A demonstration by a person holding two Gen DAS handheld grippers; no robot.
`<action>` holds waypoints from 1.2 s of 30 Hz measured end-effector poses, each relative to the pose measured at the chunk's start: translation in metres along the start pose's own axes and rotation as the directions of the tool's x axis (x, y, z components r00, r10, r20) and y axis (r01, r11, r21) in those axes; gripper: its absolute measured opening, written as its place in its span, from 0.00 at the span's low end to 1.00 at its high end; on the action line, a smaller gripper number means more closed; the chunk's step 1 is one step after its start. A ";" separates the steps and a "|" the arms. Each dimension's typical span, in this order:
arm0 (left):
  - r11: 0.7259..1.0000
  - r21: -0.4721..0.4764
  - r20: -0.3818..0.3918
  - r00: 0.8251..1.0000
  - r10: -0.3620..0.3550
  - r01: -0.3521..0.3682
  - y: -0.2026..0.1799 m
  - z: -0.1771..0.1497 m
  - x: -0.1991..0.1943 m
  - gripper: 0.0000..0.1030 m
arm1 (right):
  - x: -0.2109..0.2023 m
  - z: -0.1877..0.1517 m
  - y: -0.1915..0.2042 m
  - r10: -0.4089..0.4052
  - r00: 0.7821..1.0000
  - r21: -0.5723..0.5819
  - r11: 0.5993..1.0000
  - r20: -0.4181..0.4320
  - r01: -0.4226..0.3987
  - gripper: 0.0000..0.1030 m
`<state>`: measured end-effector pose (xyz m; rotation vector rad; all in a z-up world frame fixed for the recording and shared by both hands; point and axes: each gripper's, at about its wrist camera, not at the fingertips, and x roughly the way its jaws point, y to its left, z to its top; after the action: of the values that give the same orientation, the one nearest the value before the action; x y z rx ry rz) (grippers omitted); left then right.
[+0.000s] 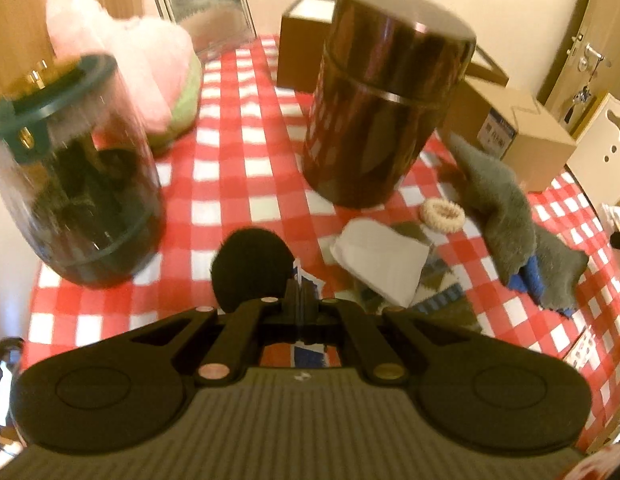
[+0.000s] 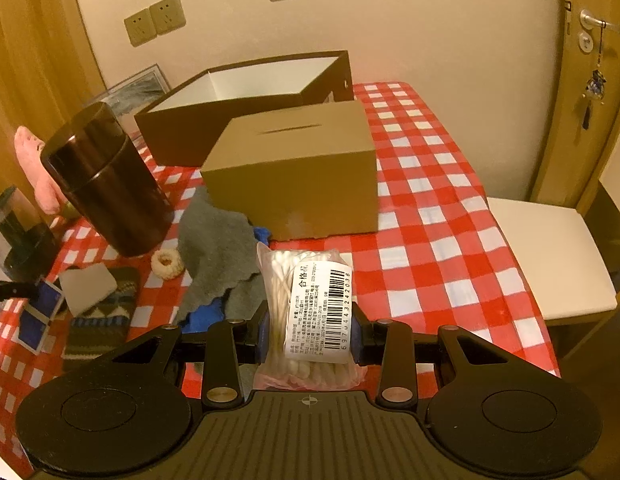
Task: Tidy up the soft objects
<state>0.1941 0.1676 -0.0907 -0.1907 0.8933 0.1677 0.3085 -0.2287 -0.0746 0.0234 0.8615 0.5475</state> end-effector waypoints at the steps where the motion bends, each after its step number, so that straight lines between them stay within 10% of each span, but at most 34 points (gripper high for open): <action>1: 1.000 0.001 0.010 1.000 0.003 -0.003 0.001 0.003 -0.003 0.00 | 0.000 0.001 0.001 0.002 1.000 -0.001 1.000 0.003 -0.002 0.37; 36: 0.982 0.173 0.294 0.955 0.026 -0.080 0.025 0.185 -0.013 0.00 | 0.044 0.143 0.073 0.242 0.952 -0.125 0.967 0.188 -0.221 0.37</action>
<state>0.3197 0.2340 0.0305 0.0303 0.6157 0.1581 0.4021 -0.1170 0.0057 0.0865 0.6343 0.7957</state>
